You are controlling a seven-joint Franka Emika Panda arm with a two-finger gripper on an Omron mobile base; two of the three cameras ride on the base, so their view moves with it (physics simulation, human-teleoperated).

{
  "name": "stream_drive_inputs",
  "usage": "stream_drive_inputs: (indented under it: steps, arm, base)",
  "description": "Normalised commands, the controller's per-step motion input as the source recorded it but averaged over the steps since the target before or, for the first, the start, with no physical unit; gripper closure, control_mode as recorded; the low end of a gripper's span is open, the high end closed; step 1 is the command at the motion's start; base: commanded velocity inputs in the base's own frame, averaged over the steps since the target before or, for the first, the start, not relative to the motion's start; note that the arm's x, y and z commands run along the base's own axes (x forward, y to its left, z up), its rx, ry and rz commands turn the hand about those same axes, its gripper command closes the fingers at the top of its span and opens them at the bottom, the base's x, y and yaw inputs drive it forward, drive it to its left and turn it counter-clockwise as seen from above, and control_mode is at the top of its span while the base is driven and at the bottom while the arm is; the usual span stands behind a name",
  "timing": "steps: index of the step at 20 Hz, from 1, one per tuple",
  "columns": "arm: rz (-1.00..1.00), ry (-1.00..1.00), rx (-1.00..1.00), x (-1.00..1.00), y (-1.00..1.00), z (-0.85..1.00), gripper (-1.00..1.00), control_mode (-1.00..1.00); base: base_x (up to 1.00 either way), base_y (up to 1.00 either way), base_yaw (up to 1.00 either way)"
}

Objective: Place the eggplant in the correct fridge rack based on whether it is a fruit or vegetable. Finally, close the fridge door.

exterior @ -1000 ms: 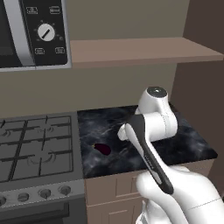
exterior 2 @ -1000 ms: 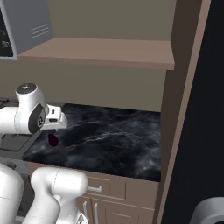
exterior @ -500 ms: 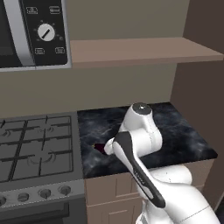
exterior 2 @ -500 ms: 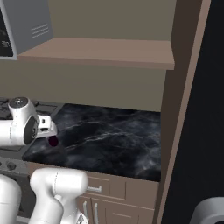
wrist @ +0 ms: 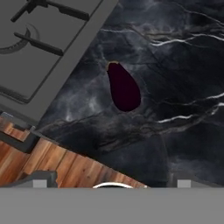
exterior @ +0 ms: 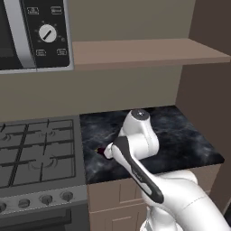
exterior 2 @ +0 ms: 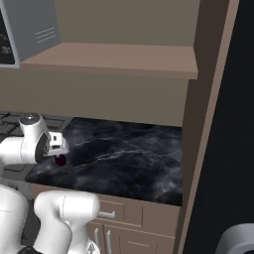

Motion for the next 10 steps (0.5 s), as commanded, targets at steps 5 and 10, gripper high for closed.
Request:
stream_drive_inputs:
  steps: [5, 10]
  arm:
    - [0.00, 0.03, 0.00, 0.34, -0.02, -0.12, -1.00, -1.00]
    - [0.00, 0.02, 0.00, 0.32, 0.00, -0.21, -1.00, -1.00]
  base:
    - [0.00, 0.00, 0.00]
    - [0.00, 0.00, 0.00]
